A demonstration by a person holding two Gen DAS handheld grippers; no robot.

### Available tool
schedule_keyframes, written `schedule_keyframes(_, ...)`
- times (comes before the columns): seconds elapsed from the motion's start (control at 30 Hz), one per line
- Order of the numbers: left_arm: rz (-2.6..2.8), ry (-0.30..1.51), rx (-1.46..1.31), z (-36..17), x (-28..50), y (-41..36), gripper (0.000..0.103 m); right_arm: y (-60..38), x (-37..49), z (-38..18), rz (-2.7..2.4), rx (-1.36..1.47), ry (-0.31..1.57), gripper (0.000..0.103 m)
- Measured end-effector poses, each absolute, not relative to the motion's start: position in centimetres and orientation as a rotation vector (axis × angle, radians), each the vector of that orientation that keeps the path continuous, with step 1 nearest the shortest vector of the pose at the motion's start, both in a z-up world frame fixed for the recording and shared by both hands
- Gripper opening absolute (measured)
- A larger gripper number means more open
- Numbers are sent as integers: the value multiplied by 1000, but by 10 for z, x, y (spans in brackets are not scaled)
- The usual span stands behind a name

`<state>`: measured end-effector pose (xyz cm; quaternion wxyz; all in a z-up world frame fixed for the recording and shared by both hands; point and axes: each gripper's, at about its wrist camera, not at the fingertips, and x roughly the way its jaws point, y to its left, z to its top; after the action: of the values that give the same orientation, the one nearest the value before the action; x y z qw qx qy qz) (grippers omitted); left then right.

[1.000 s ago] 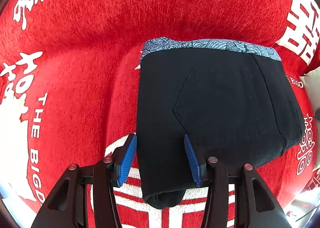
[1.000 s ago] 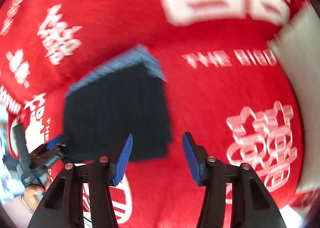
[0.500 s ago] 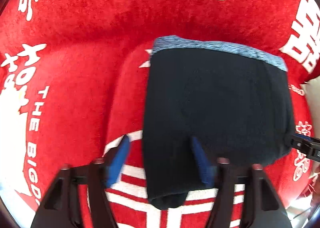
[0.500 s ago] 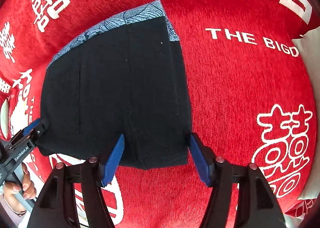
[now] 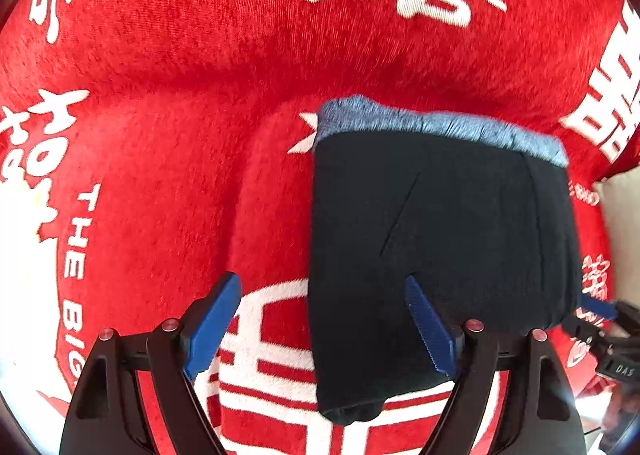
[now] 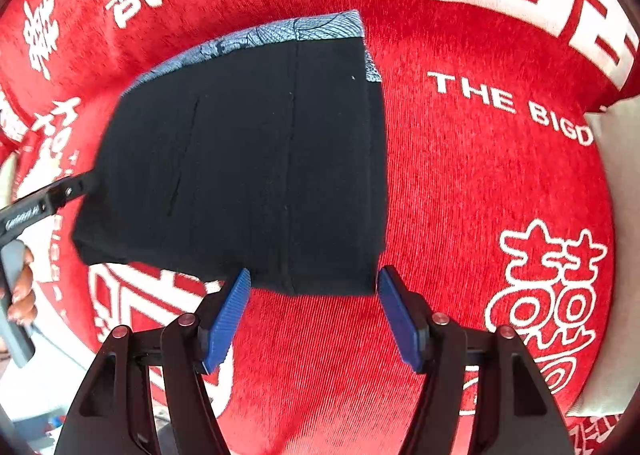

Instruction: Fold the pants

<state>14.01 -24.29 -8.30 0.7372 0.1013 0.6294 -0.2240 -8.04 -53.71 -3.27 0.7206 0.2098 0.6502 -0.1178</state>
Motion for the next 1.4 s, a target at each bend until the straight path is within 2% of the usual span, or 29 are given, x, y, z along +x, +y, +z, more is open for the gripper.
schedule_keyframes(0.27,-582,1496,160,-109,168,-258,85,-604,-69,-30,-212,736,1312,71)
schedule_keyframes(0.63,-755,1592,79,-134,188,-270,85,-646,-63,-88,-1,1071,1260,71)
schedule_keyframes(0.73,-772,1625,47,-147,194,-270,97,-654,-66,-96,61,1111,1245,71)
schedule_keyframes(1.0,-780,1622,-18,-155,186,-287,97,-658,-56,-110,134,1180,1219,70)
schedule_keyframes(1.07,-786,1617,-45,-152,179,-295,83,-657,-54,-110,117,1191,1244,59)
schedule_keyframes(1.17,-784,1597,-37,-142,176,-299,71,-653,-50,-103,104,1186,1245,44)
schedule_keyframes(1.27,-769,1591,-53,-132,177,-296,61,-651,-51,-93,110,1202,1219,38)
schedule_keyframes(1.4,-772,1566,-51,-114,175,-296,58,-652,-57,-82,117,1224,1201,37)
